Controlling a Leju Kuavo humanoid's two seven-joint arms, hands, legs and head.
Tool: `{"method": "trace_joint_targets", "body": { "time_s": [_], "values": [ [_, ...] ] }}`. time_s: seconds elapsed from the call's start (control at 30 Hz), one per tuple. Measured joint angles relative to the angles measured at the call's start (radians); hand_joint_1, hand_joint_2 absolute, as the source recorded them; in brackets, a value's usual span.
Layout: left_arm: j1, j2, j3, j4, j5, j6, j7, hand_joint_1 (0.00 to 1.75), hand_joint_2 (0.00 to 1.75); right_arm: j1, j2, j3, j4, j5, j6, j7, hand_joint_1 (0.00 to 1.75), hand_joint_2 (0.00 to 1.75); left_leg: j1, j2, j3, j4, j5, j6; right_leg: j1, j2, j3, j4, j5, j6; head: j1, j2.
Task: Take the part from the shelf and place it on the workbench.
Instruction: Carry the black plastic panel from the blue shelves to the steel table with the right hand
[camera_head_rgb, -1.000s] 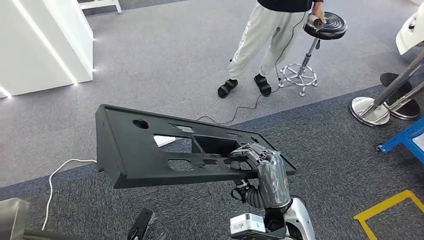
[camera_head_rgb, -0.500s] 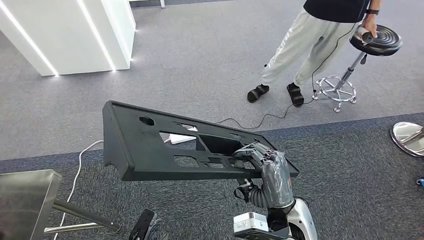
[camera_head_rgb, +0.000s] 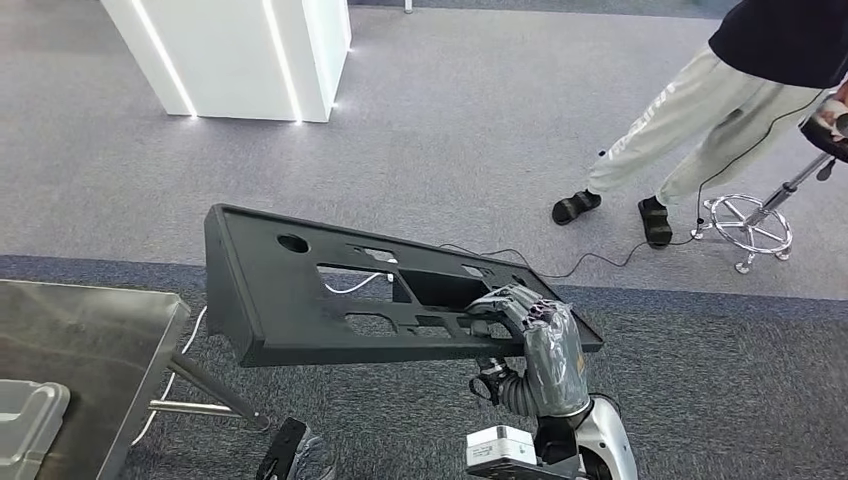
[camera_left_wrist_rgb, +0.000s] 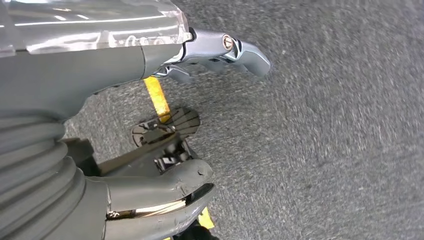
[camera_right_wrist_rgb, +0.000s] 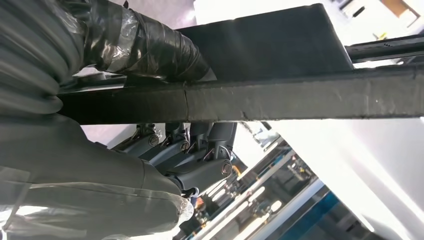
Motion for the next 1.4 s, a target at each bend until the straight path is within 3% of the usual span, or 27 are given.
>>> {"method": "trace_joint_targets", "body": {
  "time_s": [0.07, 0.13, 0.17, 0.2, 0.23, 0.27, 0.3, 0.37, 0.43, 0.5, 0.57, 0.63, 0.67, 0.7, 0.73, 0.77, 0.87, 0.93, 1.0, 1.03, 1.1, 1.13, 1.2, 1.23, 1.27, 1.33, 1.4],
  "values": [
    [-0.001, -0.001, 0.006, 0.000, 0.005, -0.002, 0.001, 0.00, 1.75, 0.000, 0.000, -0.003, -0.002, 0.000, 0.000, 0.000, 1.75, 1.75, 0.003, -0.020, 0.004, -0.008, 0.005, 0.014, -0.006, 0.045, -0.019, 0.051, -0.038, 0.008, 0.000, 0.000],
    [-0.003, -0.002, 0.009, 0.000, 0.011, -0.006, 0.001, 0.00, 1.75, 0.002, 0.000, -0.006, -0.003, 0.000, 0.000, 0.000, 1.75, 1.75, 0.001, -0.040, 0.004, -0.009, 0.006, 0.023, -0.008, 0.095, -0.084, 0.181, -0.103, 0.009, 0.000, 0.000],
    [-0.003, -0.002, 0.010, 0.000, 0.014, -0.008, 0.000, 0.00, 1.75, 0.003, 0.000, -0.007, -0.003, 0.000, 0.000, 0.000, 1.75, 1.75, -0.002, -0.052, 0.004, -0.009, 0.006, 0.025, -0.008, 0.104, -0.121, 0.246, -0.125, 0.008, 0.000, 0.000],
    [-0.001, -0.003, 0.012, 0.000, 0.016, -0.010, 0.000, 0.00, 1.75, 0.004, -0.001, -0.008, -0.003, 0.000, 0.000, 0.000, 1.75, 1.75, -0.004, -0.065, 0.004, -0.008, 0.005, 0.026, -0.007, 0.107, -0.146, 0.284, -0.128, 0.006, 0.000, 0.000],
    [0.000, -0.003, 0.014, 0.000, 0.019, -0.011, 0.000, 0.00, 1.75, 0.005, -0.001, -0.009, -0.003, 0.000, 0.000, 0.000, 1.75, 1.75, -0.007, -0.079, 0.005, -0.008, 0.005, 0.026, -0.006, 0.108, -0.153, 0.285, -0.111, 0.003, 0.000, 0.000],
    [0.000, -0.003, 0.015, 0.000, 0.021, -0.012, 0.000, 0.00, 1.75, 0.005, -0.001, -0.009, -0.003, 0.000, 0.000, 0.000, 1.75, 1.75, -0.008, -0.092, 0.006, -0.007, 0.005, 0.026, -0.005, 0.112, -0.142, 0.248, -0.076, -0.001, 0.000, 0.000],
    [0.000, -0.003, 0.017, 0.000, 0.024, -0.013, 0.000, 0.00, 1.75, 0.005, -0.001, -0.009, -0.003, 0.000, 0.000, 0.000, 1.75, 1.75, -0.009, -0.106, 0.008, -0.006, 0.005, 0.026, -0.004, 0.123, -0.115, 0.180, -0.032, -0.007, 0.000, 0.000],
    [-0.001, -0.006, 0.023, 0.000, 0.032, -0.014, -0.002, 0.00, 1.75, 0.004, -0.001, -0.009, -0.004, 0.000, 0.000, 0.001, 1.75, 1.75, -0.010, -0.130, 0.007, -0.003, 0.005, 0.022, -0.002, 0.165, -0.064, 0.056, 0.025, -0.016, 0.000, 0.000],
    [-0.001, -0.009, 0.031, 0.000, 0.038, -0.014, -0.003, 0.00, 1.75, 0.004, -0.001, -0.009, -0.005, 0.000, 0.000, 0.001, 1.75, 1.75, -0.008, -0.148, 0.002, -0.002, 0.006, 0.012, 0.002, 0.182, -0.048, 0.013, 0.033, -0.021, 0.000, 0.000],
    [0.002, -0.010, 0.037, 0.000, 0.041, -0.014, -0.004, 0.00, 1.75, 0.004, -0.002, -0.010, -0.007, 0.000, 0.000, 0.001, 1.75, 1.75, -0.005, -0.154, -0.003, -0.002, 0.006, 0.001, 0.003, 0.160, -0.042, 0.003, 0.038, -0.027, 0.000, 0.000],
    [0.003, -0.010, 0.040, 0.000, 0.042, -0.014, -0.004, 0.00, 1.75, 0.004, -0.002, -0.010, -0.008, 0.000, 0.000, 0.002, 1.75, 1.75, -0.008, -0.111, -0.023, 0.041, -0.022, -0.006, 0.000, 0.136, -0.033, -0.011, 0.043, -0.039, -0.001, 0.000],
    [0.000, -0.010, 0.041, 0.000, 0.045, -0.013, -0.005, 0.00, 1.75, 0.005, -0.003, -0.010, -0.009, 0.000, -0.001, 0.002, 1.75, 1.75, -0.007, -0.056, -0.078, 0.158, -0.084, -0.012, 0.001, 0.108, -0.028, -0.016, 0.043, -0.046, -0.002, 0.000],
    [-0.001, -0.010, 0.041, 0.000, 0.046, -0.014, -0.005, 0.00, 1.75, 0.006, -0.003, -0.010, -0.009, 0.000, -0.001, 0.002, 1.75, 1.75, -0.004, -0.046, -0.110, 0.222, -0.111, -0.016, 0.002, 0.094, -0.028, -0.015, 0.042, -0.048, -0.002, 0.000],
    [0.000, -0.010, 0.041, 0.000, 0.047, -0.014, -0.005, 0.00, 1.75, 0.007, -0.003, -0.010, -0.009, 0.000, -0.001, 0.002, 1.75, 1.75, -0.001, -0.040, -0.132, 0.266, -0.123, -0.020, 0.002, 0.079, -0.028, -0.015, 0.040, -0.047, -0.002, 0.000],
    [0.002, -0.010, 0.041, 0.000, 0.047, -0.014, -0.005, 0.00, 1.75, 0.008, -0.003, -0.010, -0.009, 0.000, -0.001, 0.002, 1.75, 1.75, 0.003, -0.036, -0.136, 0.272, -0.115, -0.024, 0.002, 0.066, -0.027, -0.014, 0.038, -0.046, -0.002, 0.000],
    [0.003, -0.010, 0.042, 0.000, 0.048, -0.014, -0.005, 0.00, 1.75, 0.008, -0.003, -0.010, -0.009, 0.000, -0.001, 0.002, 1.75, 1.75, 0.006, -0.030, -0.118, 0.237, -0.090, -0.027, 0.001, 0.053, -0.025, -0.013, 0.034, -0.043, -0.002, 0.000],
    [0.001, -0.011, 0.045, 0.000, 0.048, -0.016, -0.006, 0.00, 1.75, 0.008, -0.004, -0.010, -0.009, 0.000, -0.001, 0.003, 1.75, 1.75, 0.005, 0.015, -0.016, 0.048, -0.011, -0.026, 0.002, 0.019, -0.018, -0.002, 0.019, -0.027, -0.001, 0.000],
    [0.001, -0.011, 0.050, 0.000, 0.052, -0.024, -0.008, 0.00, 1.75, 0.007, -0.004, -0.011, -0.010, 0.000, -0.001, 0.002, 1.75, 1.75, -0.002, 0.021, 0.001, 0.011, -0.010, -0.014, 0.007, 0.004, -0.015, 0.003, 0.012, -0.017, 0.000, 0.000],
    [0.002, -0.011, 0.056, 0.000, 0.062, -0.040, -0.008, 0.00, 1.75, 0.007, -0.004, -0.011, -0.011, 0.000, -0.001, 0.002, 1.75, 1.75, -0.003, -0.001, 0.000, 0.008, -0.008, 0.000, 0.005, -0.008, -0.010, 0.002, 0.008, -0.008, 0.001, 0.000],
    [0.003, -0.011, 0.058, 0.000, 0.067, -0.047, -0.007, 0.00, 1.75, 0.007, -0.004, -0.012, -0.012, 0.000, -0.001, 0.002, 1.75, 1.75, -0.002, -0.011, 0.001, 0.006, -0.007, 0.005, 0.002, 0.003, -0.009, 0.008, 0.000, -0.003, 0.002, 0.000],
    [0.001, -0.011, 0.061, 0.000, 0.074, -0.056, -0.008, 0.00, 1.75, 0.006, -0.004, -0.012, -0.016, 0.000, -0.001, 0.001, 1.75, 1.75, 0.001, -0.030, 0.005, 0.001, -0.004, 0.016, -0.003, 0.053, -0.035, 0.071, -0.043, 0.005, 0.002, 0.000],
    [0.000, -0.011, 0.062, 0.000, 0.077, -0.060, -0.008, 0.00, 1.75, 0.007, -0.005, -0.012, -0.016, 0.000, -0.001, 0.000, 1.75, 1.75, 0.000, -0.039, 0.005, 0.001, -0.004, 0.019, -0.004, 0.081, -0.065, 0.132, -0.075, 0.005, 0.002, 0.000],
    [-0.001, -0.011, 0.065, 0.000, 0.082, -0.066, -0.008, 0.00, 1.75, 0.010, -0.006, -0.013, -0.017, -0.001, -0.001, 0.000, 1.75, 1.75, -0.004, -0.062, 0.004, 0.001, -0.003, 0.023, -0.002, 0.102, -0.134, 0.258, -0.121, 0.002, 0.002, 0.000],
    [0.001, -0.011, 0.066, 0.000, 0.083, -0.068, -0.007, 0.00, 1.75, 0.012, -0.007, -0.013, -0.017, -0.001, -0.001, 0.000, 1.75, 1.75, -0.008, -0.075, 0.003, 0.001, -0.003, 0.024, 0.000, 0.105, -0.154, 0.286, -0.118, -0.002, 0.002, 0.000],
    [0.002, -0.011, 0.067, 0.000, 0.084, -0.069, -0.007, 0.00, 1.75, 0.013, -0.008, -0.013, -0.017, -0.001, -0.001, 0.000, 1.75, 1.75, -0.010, -0.089, 0.004, 0.001, -0.002, 0.025, 0.001, 0.108, -0.154, 0.273, -0.095, -0.008, 0.002, 0.000],
    [0.003, -0.011, 0.068, 0.000, 0.084, -0.069, -0.007, 0.00, 1.75, 0.013, -0.008, -0.014, -0.017, -0.001, -0.001, 0.000, 1.75, 1.75, -0.012, -0.116, 0.006, 0.002, 0.000, 0.026, 0.007, 0.139, -0.106, 0.152, -0.016, -0.026, 0.002, 0.000],
    [0.002, -0.013, 0.069, 0.000, 0.085, -0.069, -0.007, 0.00, 1.75, 0.013, -0.008, -0.015, -0.017, -0.001, -0.001, 0.000, 1.75, 1.75, -0.011, -0.139, 0.003, 0.002, 0.003, 0.022, 0.012, 0.182, -0.058, 0.041, 0.029, -0.040, 0.002, 0.000]
  ]
}}
